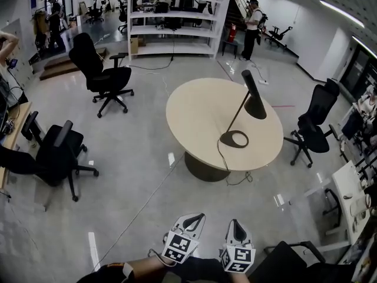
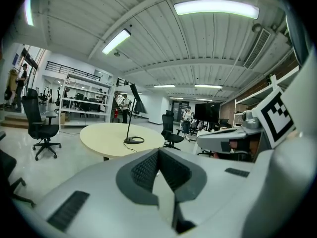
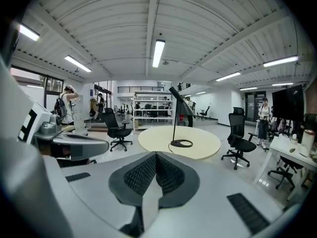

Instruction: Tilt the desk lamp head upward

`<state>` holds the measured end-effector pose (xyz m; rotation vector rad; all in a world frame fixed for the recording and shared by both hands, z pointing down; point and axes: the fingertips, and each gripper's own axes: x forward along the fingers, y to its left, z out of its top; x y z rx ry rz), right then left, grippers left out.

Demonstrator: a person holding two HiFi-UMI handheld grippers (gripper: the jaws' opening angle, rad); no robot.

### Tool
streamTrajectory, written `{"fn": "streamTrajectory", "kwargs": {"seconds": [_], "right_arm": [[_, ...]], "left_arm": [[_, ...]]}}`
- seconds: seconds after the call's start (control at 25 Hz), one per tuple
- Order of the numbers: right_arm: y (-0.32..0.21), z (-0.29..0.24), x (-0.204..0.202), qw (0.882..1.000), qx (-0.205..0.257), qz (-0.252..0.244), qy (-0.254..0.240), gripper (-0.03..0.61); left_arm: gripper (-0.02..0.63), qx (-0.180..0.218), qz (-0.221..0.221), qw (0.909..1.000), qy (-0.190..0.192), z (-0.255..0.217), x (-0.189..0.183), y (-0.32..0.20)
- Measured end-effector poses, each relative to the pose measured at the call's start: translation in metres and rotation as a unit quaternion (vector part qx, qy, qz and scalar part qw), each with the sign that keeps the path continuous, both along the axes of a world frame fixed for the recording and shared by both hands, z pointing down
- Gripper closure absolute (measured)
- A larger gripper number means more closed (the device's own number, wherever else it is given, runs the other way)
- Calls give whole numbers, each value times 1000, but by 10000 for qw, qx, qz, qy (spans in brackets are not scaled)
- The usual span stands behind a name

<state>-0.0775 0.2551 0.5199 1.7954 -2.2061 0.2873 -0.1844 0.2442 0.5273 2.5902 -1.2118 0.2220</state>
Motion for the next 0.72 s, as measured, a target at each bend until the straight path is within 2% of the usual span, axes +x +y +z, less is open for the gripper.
{"fn": "streamTrajectory", "kwargs": {"seconds": [0.16,0.36,0.52,0.72], "right_arm": [[-17,-1,-8,10000,-21,-31,30,565],[-49,-1,6,9999,39,-150,-18,565],[-85,4,30,9994,93,-317,-80,565],[-139,3,85,9981,105,-558,-237,565]], "left_arm": [[566,-23,-31,10000,37,0,-8,-16],[566,8,-171,9998,-35,1,2,-46],[566,40,-368,9992,-169,1,24,-78],[566,123,-633,9974,-333,-10,78,-124]]}}
